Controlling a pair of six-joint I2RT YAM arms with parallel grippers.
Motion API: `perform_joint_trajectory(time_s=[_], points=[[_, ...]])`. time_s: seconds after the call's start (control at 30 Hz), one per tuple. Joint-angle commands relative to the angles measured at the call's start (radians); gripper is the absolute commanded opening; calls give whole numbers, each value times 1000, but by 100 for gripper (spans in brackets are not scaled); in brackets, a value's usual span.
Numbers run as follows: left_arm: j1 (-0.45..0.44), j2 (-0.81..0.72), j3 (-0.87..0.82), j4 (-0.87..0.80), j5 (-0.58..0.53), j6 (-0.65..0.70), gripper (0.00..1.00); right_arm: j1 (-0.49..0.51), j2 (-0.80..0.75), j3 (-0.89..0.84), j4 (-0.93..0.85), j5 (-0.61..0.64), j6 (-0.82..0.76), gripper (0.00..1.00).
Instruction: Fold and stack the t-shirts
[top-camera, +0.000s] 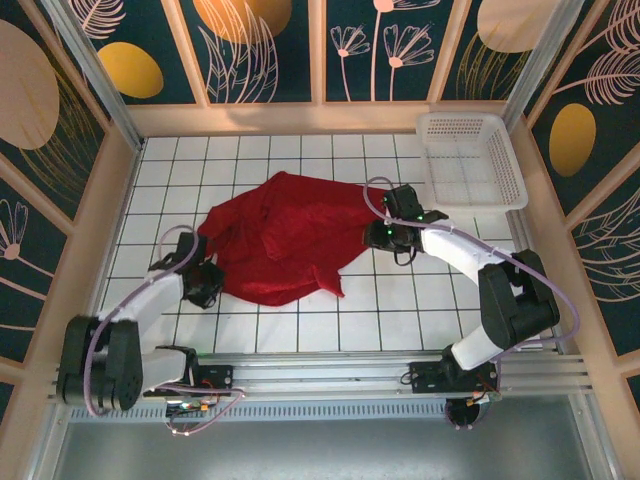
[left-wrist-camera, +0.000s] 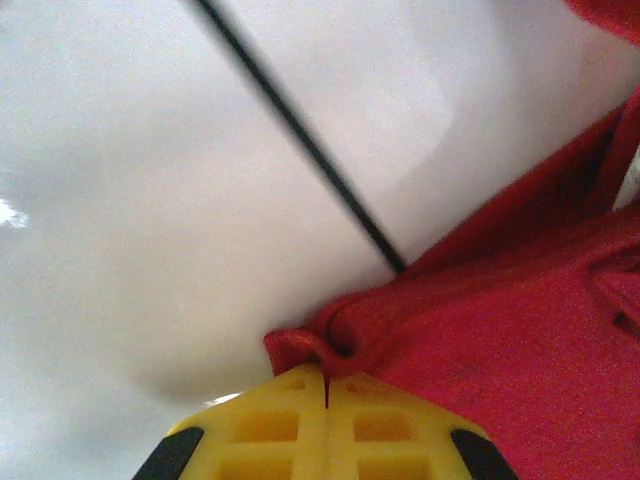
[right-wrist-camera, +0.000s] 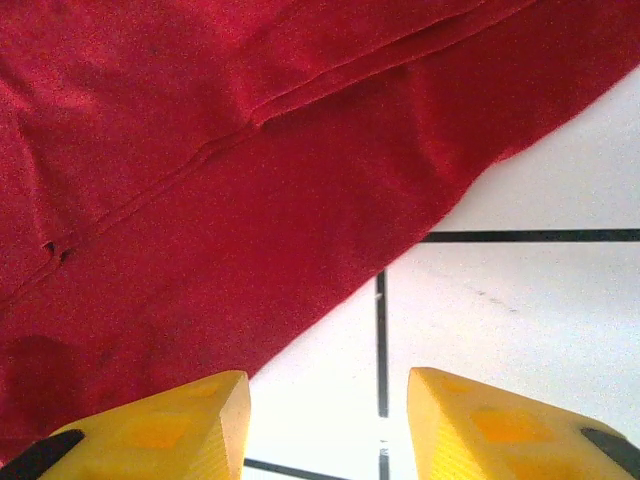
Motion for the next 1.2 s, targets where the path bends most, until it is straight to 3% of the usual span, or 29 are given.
perform_joint_trajectory(time_s=[0.0,0.2,0.37,0.53,0.7,0.9,1.0,1.07,1.17], points=[[59,-147,-81,-147,-137,-49,0,52,-26,19,21,17,11,45],[61,-261,-1,-298,-282,-92,0,93,3,-5,70,40,39,44],[63,-343,32,-324,-315,-135,0,120,74,63,84,56,-6,46],[63,-289,9,-239,-243,-164,0,246,217,225,91,48,-180,62],[63,-215,-1,-166,-210,-174,0,376,381,391,111,82,-279,73],[63,-152,-2,-114,-194,-163,0,493,571,538,78,195,-311,75],[66,-122,-1,-89,-185,-151,0,490,684,644,-19,298,-256,59],[74,-99,-3,-59,-170,-137,0,448,735,692,-90,340,-182,40],[90,-66,4,0,-148,-103,0,349,690,634,-74,314,-89,15]])
